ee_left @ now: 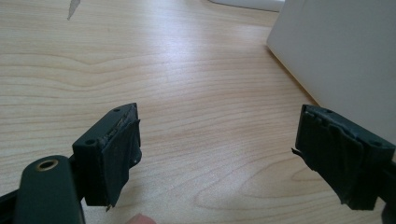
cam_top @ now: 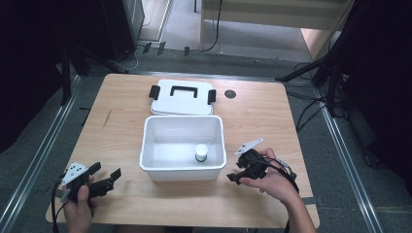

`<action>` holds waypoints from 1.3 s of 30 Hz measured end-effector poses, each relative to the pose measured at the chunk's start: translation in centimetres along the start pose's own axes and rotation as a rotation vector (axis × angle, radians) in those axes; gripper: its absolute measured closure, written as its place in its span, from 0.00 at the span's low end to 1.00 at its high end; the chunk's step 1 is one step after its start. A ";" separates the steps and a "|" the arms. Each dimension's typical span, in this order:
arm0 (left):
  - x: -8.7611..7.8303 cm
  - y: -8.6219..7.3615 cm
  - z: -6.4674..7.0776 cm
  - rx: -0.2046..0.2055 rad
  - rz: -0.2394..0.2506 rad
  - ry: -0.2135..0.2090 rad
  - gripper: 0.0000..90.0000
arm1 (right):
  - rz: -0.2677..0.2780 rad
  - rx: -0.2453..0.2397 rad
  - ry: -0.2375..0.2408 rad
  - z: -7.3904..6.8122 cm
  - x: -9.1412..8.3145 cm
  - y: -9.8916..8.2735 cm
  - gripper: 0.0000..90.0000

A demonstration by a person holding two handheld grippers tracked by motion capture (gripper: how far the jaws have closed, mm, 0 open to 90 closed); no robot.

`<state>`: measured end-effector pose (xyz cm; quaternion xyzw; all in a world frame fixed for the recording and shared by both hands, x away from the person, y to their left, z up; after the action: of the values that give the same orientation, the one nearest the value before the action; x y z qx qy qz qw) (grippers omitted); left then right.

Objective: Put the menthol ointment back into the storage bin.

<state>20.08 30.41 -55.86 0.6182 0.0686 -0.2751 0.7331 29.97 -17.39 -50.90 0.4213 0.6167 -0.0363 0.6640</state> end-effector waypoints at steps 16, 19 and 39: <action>0.0 0.0 0.0 0.003 -0.001 -0.004 0.17 | 0.122 0.068 0.050 1.6 1.4 -2.5 0.44; 0.0 0.0 0.0 0.002 -0.001 -0.005 0.17 | 0.158 0.078 0.068 1.8 1.3 -2.9 0.44; 0.0 0.0 0.1 0.006 -0.003 -0.009 0.17 | 0.405 0.199 0.182 3.0 2.0 -5.3 0.47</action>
<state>20.06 30.36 -55.86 0.6189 0.0653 -0.2793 0.7312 29.76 -21.64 -55.73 0.6014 0.5704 0.0751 0.5544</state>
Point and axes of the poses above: each handheld gripper's, and its own axes: x roughly forward along the jaws, y roughly out of its top, z roughly to its right, the point moved 1 cm from there along x, roughly forward along the jaws, and after that the axes turned 3 degrees about z, right-handed, at the moved point
